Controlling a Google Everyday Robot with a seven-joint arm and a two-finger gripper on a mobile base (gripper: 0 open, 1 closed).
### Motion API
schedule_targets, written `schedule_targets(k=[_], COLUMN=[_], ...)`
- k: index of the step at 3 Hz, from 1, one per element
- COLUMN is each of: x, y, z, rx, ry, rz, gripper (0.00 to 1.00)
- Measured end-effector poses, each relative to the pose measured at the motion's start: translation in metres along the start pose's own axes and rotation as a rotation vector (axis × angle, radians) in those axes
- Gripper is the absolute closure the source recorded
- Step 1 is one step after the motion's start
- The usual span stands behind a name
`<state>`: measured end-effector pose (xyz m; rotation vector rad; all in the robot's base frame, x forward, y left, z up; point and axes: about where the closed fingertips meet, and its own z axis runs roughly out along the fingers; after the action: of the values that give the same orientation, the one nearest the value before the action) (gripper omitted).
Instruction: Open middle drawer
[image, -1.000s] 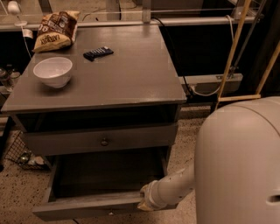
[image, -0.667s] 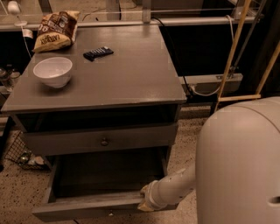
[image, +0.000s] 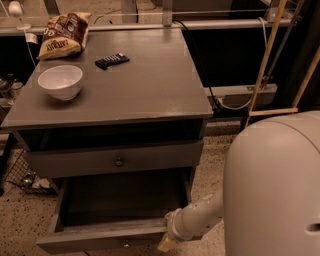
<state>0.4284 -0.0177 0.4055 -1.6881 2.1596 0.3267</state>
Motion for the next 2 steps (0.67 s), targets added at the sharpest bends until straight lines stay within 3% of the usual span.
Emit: schedule_targets(k=[2], x=[-0.0060], y=[-0.0026], z=[-0.0078], rx=[0.011], ry=[-0.010], rz=[-0.017], gripper=[0.00])
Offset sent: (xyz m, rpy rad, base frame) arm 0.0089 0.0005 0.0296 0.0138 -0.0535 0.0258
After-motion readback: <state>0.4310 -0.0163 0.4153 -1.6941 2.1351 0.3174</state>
